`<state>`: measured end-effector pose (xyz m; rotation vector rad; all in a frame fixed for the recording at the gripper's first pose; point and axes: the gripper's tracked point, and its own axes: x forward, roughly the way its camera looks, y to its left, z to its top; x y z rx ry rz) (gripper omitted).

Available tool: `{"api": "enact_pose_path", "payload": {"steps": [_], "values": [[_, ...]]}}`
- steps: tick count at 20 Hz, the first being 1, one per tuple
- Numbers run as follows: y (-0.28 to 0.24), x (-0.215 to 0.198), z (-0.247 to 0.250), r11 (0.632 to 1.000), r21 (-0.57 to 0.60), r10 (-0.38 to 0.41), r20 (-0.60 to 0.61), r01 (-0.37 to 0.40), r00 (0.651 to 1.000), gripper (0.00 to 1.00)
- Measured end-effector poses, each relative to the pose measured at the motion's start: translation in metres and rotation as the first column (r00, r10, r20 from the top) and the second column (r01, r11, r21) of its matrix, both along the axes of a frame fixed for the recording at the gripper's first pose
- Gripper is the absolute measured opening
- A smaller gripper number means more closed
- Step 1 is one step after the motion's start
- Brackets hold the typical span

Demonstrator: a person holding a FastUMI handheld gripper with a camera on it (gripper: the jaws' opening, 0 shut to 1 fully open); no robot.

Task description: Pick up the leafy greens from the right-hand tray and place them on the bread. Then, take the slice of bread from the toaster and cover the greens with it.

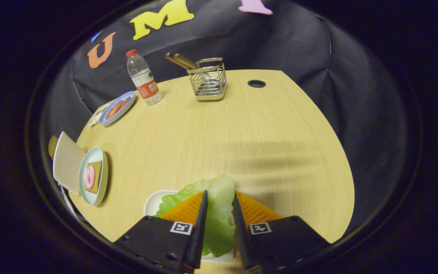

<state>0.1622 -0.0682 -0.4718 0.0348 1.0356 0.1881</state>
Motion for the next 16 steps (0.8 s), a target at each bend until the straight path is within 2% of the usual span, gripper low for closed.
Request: {"api": "enact_pose_path", "payload": {"steps": [1, 6, 8, 10, 11, 12, 14, 16], "values": [[0.001, 0.001, 0.001, 1.0, -0.01, 0.002, 0.007, -0.001, 1.0, 0.32], [0.009, 0.002, 0.014, 0.999, -0.049, -0.002, 0.061, 0.005, 0.998, 0.32], [0.002, -0.003, 0.01, 0.995, -0.097, -0.037, 0.028, 0.039, 0.999, 0.07], [0.004, -0.001, 0.006, 0.993, -0.102, -0.063, 0.035, 0.066, 0.997, 0.12], [0.003, -0.003, 0.01, 0.99, -0.116, -0.074, 0.04, 0.078, 0.996, 0.11], [0.006, -0.002, 0.011, 0.991, -0.107, -0.073, 0.039, 0.077, 0.997, 0.01], [0.018, -0.014, 0.024, 0.995, -0.077, -0.064, 0.036, 0.067, 0.997, 0.01], [0.018, -0.014, 0.041, 0.993, -0.089, -0.071, 0.09, 0.079, 0.993, 0.01]]}}
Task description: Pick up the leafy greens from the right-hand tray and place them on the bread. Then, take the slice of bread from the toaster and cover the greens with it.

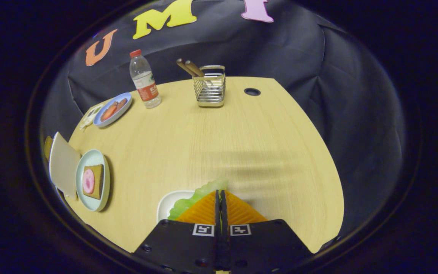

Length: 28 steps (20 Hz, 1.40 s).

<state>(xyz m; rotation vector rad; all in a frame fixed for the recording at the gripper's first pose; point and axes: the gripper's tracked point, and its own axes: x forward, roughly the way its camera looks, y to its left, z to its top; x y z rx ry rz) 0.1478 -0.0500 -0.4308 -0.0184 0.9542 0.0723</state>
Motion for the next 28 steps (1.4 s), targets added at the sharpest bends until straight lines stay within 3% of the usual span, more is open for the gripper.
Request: {"api": "enact_pose_path", "payload": {"steps": [12, 20, 28], "values": [[0.057, -0.057, 0.1, 1.0, 0.029, -0.009, 0.151, 0.005, 0.988, 0.01], [0.157, -0.082, 0.142, 0.995, 0.058, 0.073, 0.192, -0.085, 0.979, 0.01], [0.281, -0.087, 0.136, 0.971, 0.095, 0.207, 0.138, -0.221, 0.969, 0.01]]}}
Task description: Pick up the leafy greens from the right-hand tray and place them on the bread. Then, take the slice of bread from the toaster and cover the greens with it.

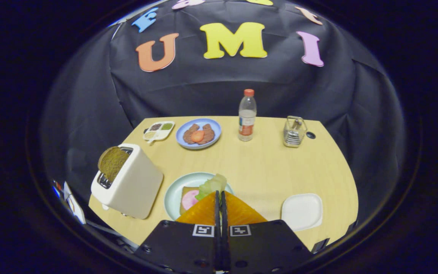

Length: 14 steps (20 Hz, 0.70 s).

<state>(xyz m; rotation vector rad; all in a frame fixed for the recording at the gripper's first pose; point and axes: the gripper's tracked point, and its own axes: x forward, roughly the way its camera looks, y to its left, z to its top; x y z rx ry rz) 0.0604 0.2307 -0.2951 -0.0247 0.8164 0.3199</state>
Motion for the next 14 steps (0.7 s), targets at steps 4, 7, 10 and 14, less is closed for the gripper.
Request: {"api": "enact_pose_path", "payload": {"steps": [4, 7, 10, 14], "values": [[0.057, -0.005, -0.007, 0.996, 0.046, 0.075, -0.066, -0.072, 0.995, 0.01], [0.083, -0.007, -0.013, 0.993, 0.073, 0.105, -0.108, -0.097, 0.989, 0.0], [0.099, -0.005, -0.028, 0.99, 0.112, 0.105, -0.167, -0.087, 0.98, 0.01], [0.088, 0.021, -0.077, 0.997, 0.074, 0.044, -0.236, -0.027, 0.971, 0.01]]}}
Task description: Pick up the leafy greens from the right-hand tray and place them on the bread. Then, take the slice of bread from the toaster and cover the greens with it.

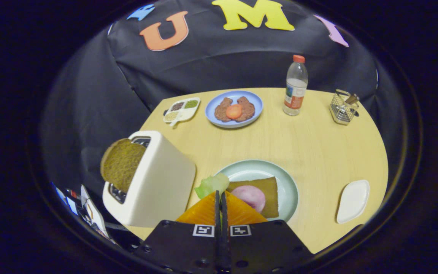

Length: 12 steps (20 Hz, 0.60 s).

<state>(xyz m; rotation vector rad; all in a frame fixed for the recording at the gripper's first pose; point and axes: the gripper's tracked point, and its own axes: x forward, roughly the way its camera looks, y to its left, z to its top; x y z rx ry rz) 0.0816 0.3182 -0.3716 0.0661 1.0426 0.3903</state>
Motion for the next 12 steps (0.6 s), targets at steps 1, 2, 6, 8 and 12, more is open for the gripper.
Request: {"api": "enact_pose_path", "payload": {"steps": [1, 2, 6, 8, 12], "values": [[-0.006, 0.007, -0.012, 1.0, -0.018, -0.019, -0.013, 0.019, 1.0, 0.01], [-0.012, 0.011, -0.021, 0.999, -0.032, -0.038, -0.03, 0.037, 0.999, 0.01], [-0.037, 0.032, -0.044, 0.991, -0.079, -0.111, -0.033, 0.109, 0.993, 0.01], [-0.046, 0.035, -0.051, 0.988, -0.086, -0.135, -0.046, 0.13, 0.99, 0.01], [-0.051, 0.038, -0.057, 0.987, -0.071, -0.151, -0.053, 0.147, 0.987, 0.02]]}}
